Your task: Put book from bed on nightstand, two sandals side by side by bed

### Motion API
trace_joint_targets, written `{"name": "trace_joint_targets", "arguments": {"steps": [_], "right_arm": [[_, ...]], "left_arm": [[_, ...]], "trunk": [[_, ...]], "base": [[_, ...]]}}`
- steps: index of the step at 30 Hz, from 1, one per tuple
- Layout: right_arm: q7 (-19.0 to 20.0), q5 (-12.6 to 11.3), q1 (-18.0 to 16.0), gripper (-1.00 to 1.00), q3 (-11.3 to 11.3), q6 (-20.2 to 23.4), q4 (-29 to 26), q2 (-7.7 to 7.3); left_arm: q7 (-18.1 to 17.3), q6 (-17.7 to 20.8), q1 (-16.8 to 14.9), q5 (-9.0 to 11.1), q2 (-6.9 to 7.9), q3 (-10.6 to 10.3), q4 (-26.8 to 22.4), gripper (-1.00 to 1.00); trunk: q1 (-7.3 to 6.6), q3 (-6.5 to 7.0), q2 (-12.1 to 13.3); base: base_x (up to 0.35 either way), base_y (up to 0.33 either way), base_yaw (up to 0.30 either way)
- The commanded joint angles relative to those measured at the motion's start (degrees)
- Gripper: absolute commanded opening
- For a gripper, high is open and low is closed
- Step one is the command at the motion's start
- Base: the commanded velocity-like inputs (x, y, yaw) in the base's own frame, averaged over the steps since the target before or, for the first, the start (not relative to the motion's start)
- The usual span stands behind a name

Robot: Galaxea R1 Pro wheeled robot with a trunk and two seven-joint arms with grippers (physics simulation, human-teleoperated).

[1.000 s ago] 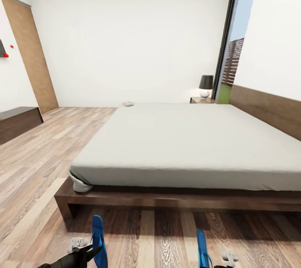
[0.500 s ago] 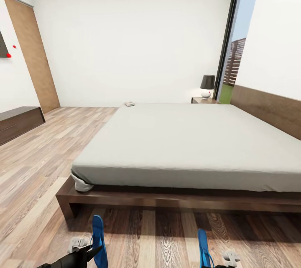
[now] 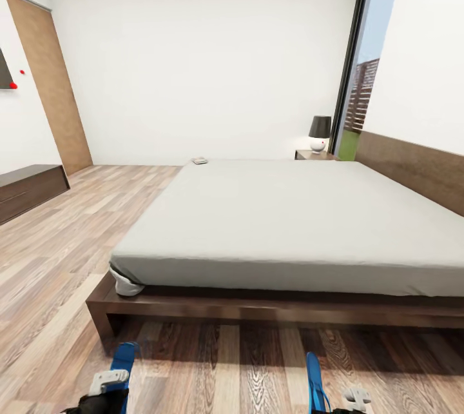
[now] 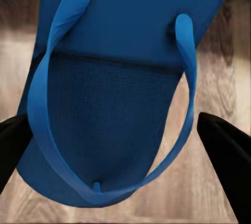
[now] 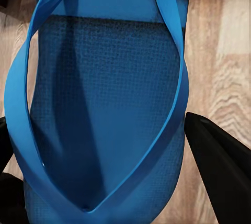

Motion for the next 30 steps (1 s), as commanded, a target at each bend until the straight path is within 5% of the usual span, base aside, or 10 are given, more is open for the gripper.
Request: {"name": "trace_joint_targets", "arguments": {"steps": [1,4,8,16,21,30], "right_arm": [[0.2,-0.2,0.0,-1.00,-0.2,0.2,0.0,-0.01],[0.2,-0.1,0.0,-1.00,-0.2,0.3,0.0,-0.01],[0.2,-0.1,0.0,-1.00,-0.2,0.2,0.0,-0.02],[0.3,-0.2,0.0,-1.00,-0.2,0.3,0.0,-0.02],[0.3,-0.2,0.0,-1.00,-0.2,0.3,0.0,-0.02],[0.3,-0.2,0.0,-1.00,-0.2,0.3,-0.1,-0.02]], "left_arm": [[2.4,0.2,-0.1,-0.2,-0.23,0.4,0.2,-1.00],[10.4,0.1,-0.1,-0.3,-0.53,-0.2,3.8,-1.00],[15.5,0.5,-0.6,-0.3,-0.81,-1.6,4.8,-1.00],[16.7,9.0,-6.8,-0.5,-2.00,-2.8,4.8,-1.00],[16.6,17.5,-10.9,-0.5,-2.00,-4.0,4.8,-1.00],[16.7,20.0,-13.1,-0.5,-1.93,-4.8,4.8,-1.00]], "trunk": [[-0.01,-0.06,0.0],[-0.01,-0.06,0.0],[-0.01,-0.06,0.0],[-0.01,-0.06,0.0],[-0.01,-0.06,0.0],[-0.01,-0.06,0.0]], "base": [[0.000,0.000,0.000],[0.000,0.000,0.000],[0.000,0.000,0.000],[0.000,0.000,0.000],[0.000,0.000,0.000],[0.000,0.000,0.000]]}}
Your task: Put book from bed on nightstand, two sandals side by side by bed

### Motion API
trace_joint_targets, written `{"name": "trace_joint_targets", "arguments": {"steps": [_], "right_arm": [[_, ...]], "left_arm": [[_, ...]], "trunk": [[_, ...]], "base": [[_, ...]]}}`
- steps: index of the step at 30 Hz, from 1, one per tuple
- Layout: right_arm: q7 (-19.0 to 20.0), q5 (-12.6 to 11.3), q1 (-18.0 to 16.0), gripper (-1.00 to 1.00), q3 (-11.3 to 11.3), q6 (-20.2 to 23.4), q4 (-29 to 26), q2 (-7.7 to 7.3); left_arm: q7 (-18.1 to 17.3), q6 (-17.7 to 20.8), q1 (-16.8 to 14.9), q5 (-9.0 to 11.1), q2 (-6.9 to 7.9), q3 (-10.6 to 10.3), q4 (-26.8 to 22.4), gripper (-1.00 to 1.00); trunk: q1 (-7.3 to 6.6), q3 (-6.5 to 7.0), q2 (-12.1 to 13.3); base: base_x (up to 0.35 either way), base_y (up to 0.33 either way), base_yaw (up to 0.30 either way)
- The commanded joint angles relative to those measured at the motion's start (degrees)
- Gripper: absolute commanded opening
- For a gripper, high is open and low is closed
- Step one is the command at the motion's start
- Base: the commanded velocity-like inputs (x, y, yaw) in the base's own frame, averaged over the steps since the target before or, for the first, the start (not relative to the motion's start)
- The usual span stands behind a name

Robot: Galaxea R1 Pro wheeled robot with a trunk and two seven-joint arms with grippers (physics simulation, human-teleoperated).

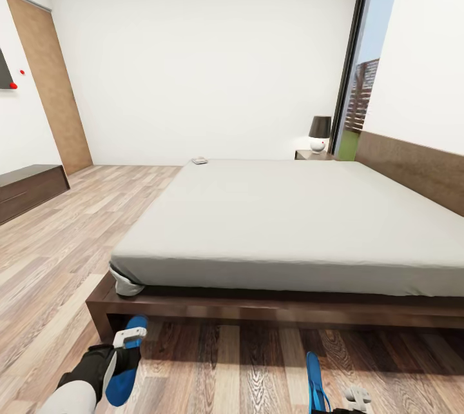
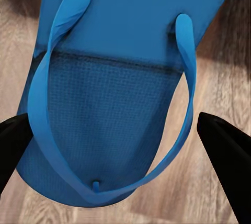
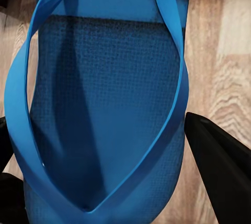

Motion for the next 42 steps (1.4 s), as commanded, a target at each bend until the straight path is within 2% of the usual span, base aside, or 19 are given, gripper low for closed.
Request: {"name": "trace_joint_targets", "arguments": {"steps": [1,5,8,16,17,21,22,24,25,27,31,32,33,35,36,42], "right_arm": [[0.2,-0.2,0.0,-1.00,-0.2,0.3,0.0,-0.01],[0.2,-0.2,0.0,-1.00,-0.2,0.3,0.0,-0.01],[0.2,-0.2,0.0,-1.00,-0.2,0.3,0.0,-0.01],[0.3,-0.2,0.0,-1.00,-0.4,0.3,-0.1,-0.30],[0.4,-0.3,0.0,-1.00,-0.4,0.3,-0.1,-0.86],[1.0,-1.8,0.0,-1.00,-0.8,1.4,-0.1,-7.94],[1.1,-3.6,0.0,-1.00,-1.1,2.6,-0.2,-10.26],[1.2,-6.7,0.0,-1.00,-1.4,6.3,-0.7,-11.94],[1.2,-8.4,0.0,-1.00,-1.5,9.9,-1.7,-12.48],[1.3,-9.5,0.0,-1.00,-1.5,13.6,-4.6,-12.80],[1.9,-10.2,0.0,-1.00,-1.5,18.5,-10.9,-12.98],[2.8,-10.3,0.0,-1.00,-1.5,20.6,-12.0,-13.00],[5.1,-10.3,0.0,-1.00,-1.5,24.1,-13.5,-13.01],[9.1,-10.4,0.0,-1.00,-1.5,28.5,-15.3,-12.99],[10.1,-10.4,0.0,-1.00,-1.5,29.3,-15.9,-12.98],[11.9,-10.5,-0.1,-1.00,-1.6,35.7,-21.5,-13.02]], "left_arm": [[-0.5,0.2,-0.1,-0.6,-0.09,-0.1,-0.2,-1.00],[-0.5,0.5,-0.2,-0.6,-0.14,-3.4,-0.1,-1.00],[-0.5,2.2,-0.2,-0.6,-0.21,-5.6,-0.2,-1.00],[-0.5,3.3,-0.2,-0.6,-0.29,-6.5,0.0,-1.00],[-0.5,3.3,-0.2,-0.6,-0.31,-6.5,0.0,-1.00],[-0.5,3.4,-0.2,-0.6,-0.33,-6.5,0.0,-1.00],[-0.5,3.3,-0.2,-0.6,-0.33,-6.5,0.0,-1.00],[-0.5,3.3,-0.2,-0.6,-0.34,-6.5,0.1,-1.00],[-0.5,3.3,-0.2,-0.6,-0.34,-6.5,0.1,-1.00],[-0.5,3.3,-0.2,-0.6,-0.37,-6.5,0.1,-1.00],[-0.5,3.3,-0.2,-0.6,-0.34,-6.5,0.1,-1.00],[-0.5,3.3,-0.2,-0.5,-0.34,-6.5,0.1,-1.00],[-0.5,3.3,-0.2,-0.5,-0.34,-6.5,0.1,-1.00],[-0.5,3.3,-0.2,-0.5,-0.38,-6.5,0.1,-1.00],[-0.5,3.3,-0.2,-0.5,-0.50,-6.5,0.1,-1.00],[-0.5,3.2,-0.2,-0.5,-1.76,-6.5,0.1,-1.00]], "trunk": [[-0.01,-0.06,0.0],[-0.01,-0.06,0.0],[0.65,-0.60,-1.2],[2.40,-2.04,-4.4],[2.62,-2.21,-4.8],[3.31,-2.97,-6.1],[3.33,-3.20,-6.1],[3.39,-3.64,-6.1],[3.41,-3.86,-6.1],[3.46,-4.30,-6.1],[3.57,-5.19,-6.2],[3.59,-5.41,-6.2],[3.62,-5.63,-6.2],[3.67,-6.08,-6.2],[3.70,-6.30,-6.3],[3.80,-7.18,-6.3]], "base": [[0.000,0.000,0.000],[0.000,0.000,0.000],[0.000,0.000,0.000],[0.000,0.000,0.000],[0.000,0.000,0.000],[0.000,0.000,0.000],[0.000,0.000,0.000],[0.000,0.000,0.000],[0.000,0.000,0.000],[0.000,0.000,0.000],[0.000,0.000,0.000],[0.000,0.000,0.000],[0.000,0.000,0.000],[0.000,0.000,0.000],[0.000,0.000,0.000],[0.000,0.000,0.000]]}}
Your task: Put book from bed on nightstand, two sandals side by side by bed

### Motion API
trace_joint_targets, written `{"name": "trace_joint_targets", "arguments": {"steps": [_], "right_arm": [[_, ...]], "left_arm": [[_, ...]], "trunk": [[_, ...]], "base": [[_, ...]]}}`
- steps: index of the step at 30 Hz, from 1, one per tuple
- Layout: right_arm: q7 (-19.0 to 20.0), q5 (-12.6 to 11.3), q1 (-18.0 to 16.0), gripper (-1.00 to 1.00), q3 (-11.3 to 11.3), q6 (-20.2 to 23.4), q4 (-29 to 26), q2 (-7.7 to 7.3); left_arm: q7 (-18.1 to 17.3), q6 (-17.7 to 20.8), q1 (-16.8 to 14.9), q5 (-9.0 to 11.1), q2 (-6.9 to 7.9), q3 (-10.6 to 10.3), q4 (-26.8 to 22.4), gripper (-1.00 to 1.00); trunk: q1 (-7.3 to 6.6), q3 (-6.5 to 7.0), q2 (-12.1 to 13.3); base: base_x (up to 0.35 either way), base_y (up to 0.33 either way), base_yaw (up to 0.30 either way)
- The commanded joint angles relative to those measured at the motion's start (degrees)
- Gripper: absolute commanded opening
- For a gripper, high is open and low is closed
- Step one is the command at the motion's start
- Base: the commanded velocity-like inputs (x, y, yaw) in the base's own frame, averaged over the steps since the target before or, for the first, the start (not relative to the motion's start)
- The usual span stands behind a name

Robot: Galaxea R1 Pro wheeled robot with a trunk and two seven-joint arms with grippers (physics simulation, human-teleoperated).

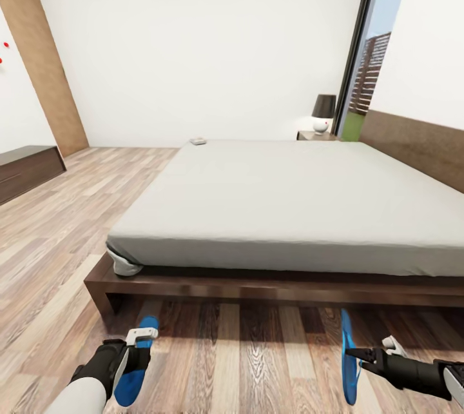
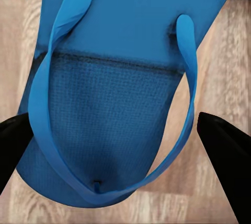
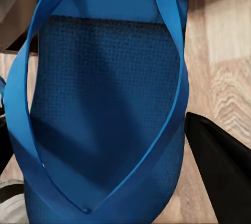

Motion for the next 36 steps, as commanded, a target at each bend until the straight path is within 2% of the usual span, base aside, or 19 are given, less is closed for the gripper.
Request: {"name": "trace_joint_targets", "arguments": {"steps": [1,13,36], "right_arm": [[0.1,0.0,0.0,-1.00,0.0,0.8,-0.5,-0.01],[0.1,0.0,0.0,-1.00,-0.1,1.9,-1.3,-0.01],[0.1,0.0,0.0,-1.00,-0.1,1.8,-1.3,-0.01]], "left_arm": [[-0.6,0.2,0.0,-0.6,-0.10,0.4,-0.2,-1.00],[-0.6,0.0,0.0,-0.2,-0.75,0.5,-0.5,-1.00],[-0.6,-0.1,0.0,-0.2,-0.76,0.5,-0.6,-1.00]], "trunk": [[0.01,-0.29,0.0],[0.32,-2.95,-0.2],[0.91,-8.04,-0.5]], "base": [[0.000,0.000,0.000],[0.000,0.000,0.000],[0.000,0.000,0.000]]}}
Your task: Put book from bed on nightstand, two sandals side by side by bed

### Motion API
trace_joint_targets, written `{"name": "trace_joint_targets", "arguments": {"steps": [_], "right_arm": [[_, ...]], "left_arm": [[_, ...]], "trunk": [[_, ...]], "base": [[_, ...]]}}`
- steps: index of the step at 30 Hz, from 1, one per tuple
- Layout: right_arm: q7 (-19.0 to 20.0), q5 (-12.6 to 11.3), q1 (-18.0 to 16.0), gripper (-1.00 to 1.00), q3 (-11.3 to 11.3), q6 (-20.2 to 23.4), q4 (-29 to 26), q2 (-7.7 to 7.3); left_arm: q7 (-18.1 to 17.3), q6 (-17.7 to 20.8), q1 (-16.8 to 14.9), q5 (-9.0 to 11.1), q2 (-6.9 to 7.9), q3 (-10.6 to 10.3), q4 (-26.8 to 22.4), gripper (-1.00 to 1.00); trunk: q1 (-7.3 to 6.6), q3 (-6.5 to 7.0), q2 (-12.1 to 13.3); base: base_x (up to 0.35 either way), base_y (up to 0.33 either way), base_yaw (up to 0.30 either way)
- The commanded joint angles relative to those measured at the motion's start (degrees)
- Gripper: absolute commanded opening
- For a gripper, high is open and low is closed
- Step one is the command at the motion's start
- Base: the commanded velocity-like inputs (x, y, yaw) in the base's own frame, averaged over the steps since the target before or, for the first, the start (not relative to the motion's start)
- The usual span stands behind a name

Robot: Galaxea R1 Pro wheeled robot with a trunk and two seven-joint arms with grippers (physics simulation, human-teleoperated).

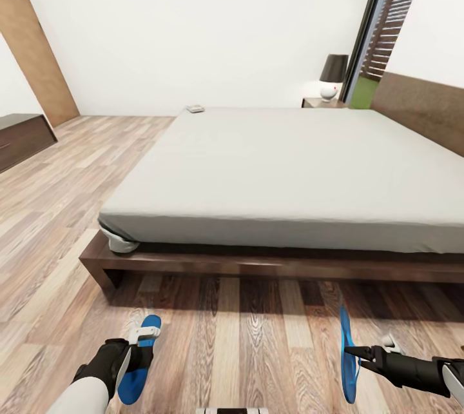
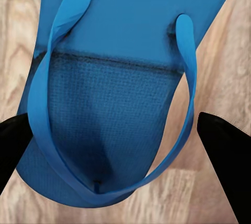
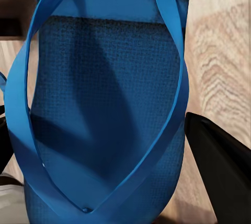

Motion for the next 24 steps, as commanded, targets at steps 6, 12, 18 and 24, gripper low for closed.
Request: {"name": "trace_joint_targets", "arguments": {"steps": [6,12,18,24], "right_arm": [[0.1,-0.2,0.0,-1.00,-0.1,0.4,0.0,0.01],[0.1,-0.2,0.0,-1.00,-0.1,0.4,0.0,0.00],[0.1,-0.2,0.0,-1.00,-0.1,0.4,0.0,0.00],[0.1,-0.2,0.0,-1.00,-0.1,0.4,0.0,-0.01]], "left_arm": [[-0.5,0.2,0.0,-0.6,-0.08,0.5,-0.2,-1.00],[-0.5,-0.4,0.0,-0.6,-0.06,0.5,-0.2,-1.00],[-0.4,-8.9,0.0,-0.5,0.18,0.9,-0.1,-1.00],[-0.1,-11.7,0.0,-0.4,0.65,1.1,0.0,-1.00]], "trunk": [[0.14,-1.39,-0.1],[0.29,-2.71,-0.2],[0.29,-2.71,-0.2],[0.29,-2.71,-0.2]], "base": [[0.000,0.000,0.000],[0.000,0.000,0.000],[0.000,0.000,0.000],[0.000,0.000,0.000]]}}
